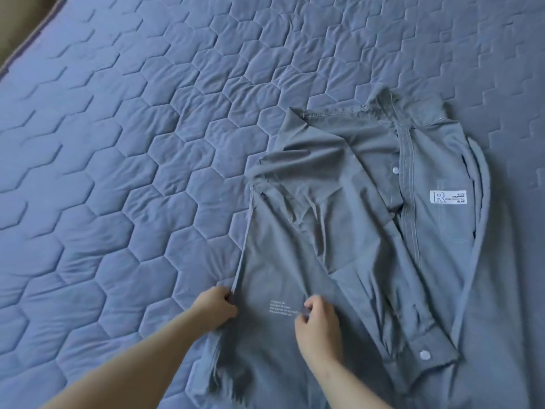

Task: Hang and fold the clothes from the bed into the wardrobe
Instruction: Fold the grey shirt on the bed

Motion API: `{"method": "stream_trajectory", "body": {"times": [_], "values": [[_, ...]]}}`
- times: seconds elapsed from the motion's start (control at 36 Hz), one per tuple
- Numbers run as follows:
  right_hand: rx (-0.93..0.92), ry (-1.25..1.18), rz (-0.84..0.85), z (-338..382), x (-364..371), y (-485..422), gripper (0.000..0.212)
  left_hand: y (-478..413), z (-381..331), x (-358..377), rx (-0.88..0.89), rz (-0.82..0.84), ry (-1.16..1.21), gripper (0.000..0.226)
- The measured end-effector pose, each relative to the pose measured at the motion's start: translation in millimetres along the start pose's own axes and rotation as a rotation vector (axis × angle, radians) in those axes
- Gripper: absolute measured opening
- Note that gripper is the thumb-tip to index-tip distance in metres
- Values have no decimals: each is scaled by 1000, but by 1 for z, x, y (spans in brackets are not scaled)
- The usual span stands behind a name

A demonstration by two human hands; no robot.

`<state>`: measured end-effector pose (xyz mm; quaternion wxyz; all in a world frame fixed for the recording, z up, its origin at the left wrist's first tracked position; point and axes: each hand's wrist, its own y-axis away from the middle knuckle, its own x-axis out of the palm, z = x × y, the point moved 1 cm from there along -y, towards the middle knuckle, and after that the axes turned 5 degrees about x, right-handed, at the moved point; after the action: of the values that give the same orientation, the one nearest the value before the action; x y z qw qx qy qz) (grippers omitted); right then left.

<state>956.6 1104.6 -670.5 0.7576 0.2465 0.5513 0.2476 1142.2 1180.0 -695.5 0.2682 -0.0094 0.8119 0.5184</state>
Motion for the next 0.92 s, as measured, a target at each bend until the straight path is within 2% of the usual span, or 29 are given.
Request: {"method": "stream_trajectory", "body": {"times": [0.11,0.17,0.22,0.28,0.33,0.39,0.44,0.56,0.67,0.78,0.81,0.86,0.92], "values": [[58,39,33,-19,14,26,26,19,29,11,-6,-28,33,31],[74,52,35,-24,17,35,29,27,32,21,40,-98,174,28],[81,53,34,-26,20,43,30,36,28,29,74,-225,320,39],[89,37,29,-26,22,50,32,45,26,35,116,-376,217,45],[106,17,34,-26,24,56,35,51,26,40,138,-433,21,45],[125,2,47,-25,27,61,37,54,30,44,106,-385,-154,39],[142,-19,53,-24,30,65,37,55,34,45,41,-299,-233,30],[174,-94,64,-21,35,71,37,52,41,42,64,-216,-169,9],[196,-154,78,-23,38,78,36,53,56,29,18,-191,-45,25],[234,-232,83,-27,31,82,34,59,65,16,-111,-201,-33,8],[237,-248,78,-29,28,82,34,61,61,15,-138,-194,-49,12],[238,-277,63,-36,21,81,35,65,45,17,-198,-206,-82,34],[244,-299,37,-45,12,81,34,73,23,19,-221,-267,-145,46]]}}
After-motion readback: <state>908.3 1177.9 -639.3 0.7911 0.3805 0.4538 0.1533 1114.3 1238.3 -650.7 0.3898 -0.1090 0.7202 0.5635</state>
